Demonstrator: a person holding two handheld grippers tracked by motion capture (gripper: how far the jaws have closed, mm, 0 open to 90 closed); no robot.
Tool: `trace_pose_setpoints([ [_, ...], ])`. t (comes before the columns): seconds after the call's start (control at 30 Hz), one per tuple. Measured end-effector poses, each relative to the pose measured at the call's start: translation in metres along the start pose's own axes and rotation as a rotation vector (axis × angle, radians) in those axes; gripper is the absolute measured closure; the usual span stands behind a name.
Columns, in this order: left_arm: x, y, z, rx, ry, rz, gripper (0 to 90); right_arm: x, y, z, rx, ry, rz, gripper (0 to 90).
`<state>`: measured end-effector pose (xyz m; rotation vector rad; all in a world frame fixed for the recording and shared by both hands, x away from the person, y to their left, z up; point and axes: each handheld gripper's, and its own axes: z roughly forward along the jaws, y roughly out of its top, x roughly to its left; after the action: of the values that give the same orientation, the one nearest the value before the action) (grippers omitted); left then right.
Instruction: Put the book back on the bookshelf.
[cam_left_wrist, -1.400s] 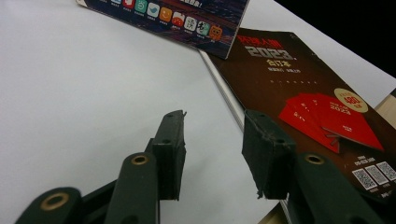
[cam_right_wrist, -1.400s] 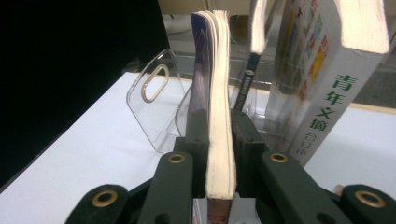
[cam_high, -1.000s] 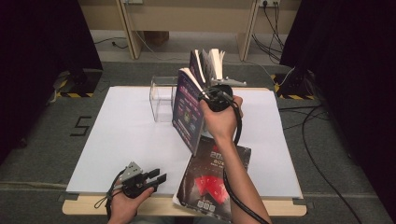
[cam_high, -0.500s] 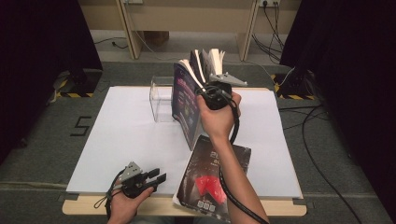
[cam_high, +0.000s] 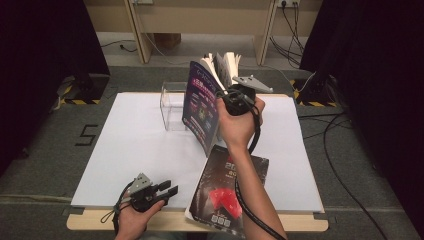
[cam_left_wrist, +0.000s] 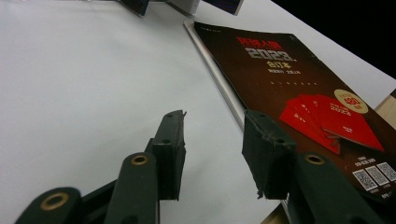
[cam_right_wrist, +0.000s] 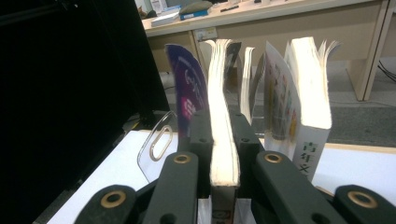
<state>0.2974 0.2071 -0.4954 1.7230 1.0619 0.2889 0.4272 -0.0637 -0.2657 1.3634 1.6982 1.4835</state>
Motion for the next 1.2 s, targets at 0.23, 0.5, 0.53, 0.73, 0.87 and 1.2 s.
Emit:
trace_pose_setpoints([
  [0.23,0.0,0.0,0.0,-0.001,0.0,-0.001,58.0,0.001,0.006,-0.01,-0.018,-0.013,0.003,83.2],
  [0.5,-0.001,0.0,0.0,-0.002,-0.002,0.0,58.0,0.005,0.006,0.0,-0.031,0.0,-0.017,83.2],
  [0.53,-0.001,0.0,0.0,-0.003,-0.002,0.0,58.0,0.006,0.006,0.003,-0.038,0.0,-0.022,83.1],
  [0.73,0.001,0.0,-0.001,0.0,0.0,0.001,58.0,0.01,0.006,0.025,-0.052,-0.003,-0.018,83.1],
  [0.87,0.001,0.0,-0.001,-0.001,0.0,-0.002,58.0,0.01,0.007,0.034,-0.06,-0.009,-0.016,83.1],
  [1.2,0.002,0.0,0.0,0.0,-0.002,-0.002,58.0,0.012,0.004,0.066,-0.099,-0.06,-0.042,83.0],
])
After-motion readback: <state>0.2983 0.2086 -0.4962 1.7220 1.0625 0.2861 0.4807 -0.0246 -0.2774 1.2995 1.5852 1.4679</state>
